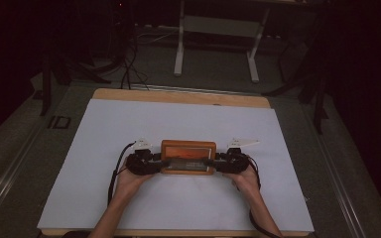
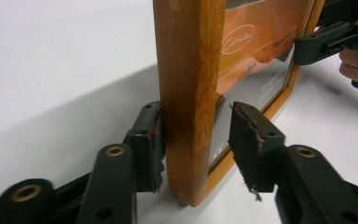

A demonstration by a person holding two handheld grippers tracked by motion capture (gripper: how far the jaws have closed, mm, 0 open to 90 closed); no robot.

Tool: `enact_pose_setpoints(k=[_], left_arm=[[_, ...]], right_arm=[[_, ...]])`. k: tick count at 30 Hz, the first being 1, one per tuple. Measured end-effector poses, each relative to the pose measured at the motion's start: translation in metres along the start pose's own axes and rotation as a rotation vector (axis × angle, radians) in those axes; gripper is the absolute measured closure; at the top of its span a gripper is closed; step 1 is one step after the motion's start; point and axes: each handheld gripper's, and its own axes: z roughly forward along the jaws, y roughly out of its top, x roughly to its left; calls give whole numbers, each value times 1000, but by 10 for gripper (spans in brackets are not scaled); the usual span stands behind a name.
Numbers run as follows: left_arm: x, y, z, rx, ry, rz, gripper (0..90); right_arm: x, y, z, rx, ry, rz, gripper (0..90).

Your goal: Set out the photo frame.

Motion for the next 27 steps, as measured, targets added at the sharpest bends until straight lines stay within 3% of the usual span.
enact_pose_setpoints(k=[10, 17, 22, 27], left_arm=[[2, 1, -7, -9, 9, -12, 471], [0, 3, -15, -36, 24, -2, 442], [0, 4, -22, -50, 48, 6, 426], [4, 4, -27, -36, 74, 11, 396]], right_arm=[[3, 3, -3, 12, -37, -15, 466], [7, 8, -15, 2, -66, -43, 426], [10, 10, -23, 15, -84, -70, 420], [8, 9, -32, 11, -96, -67, 418]])
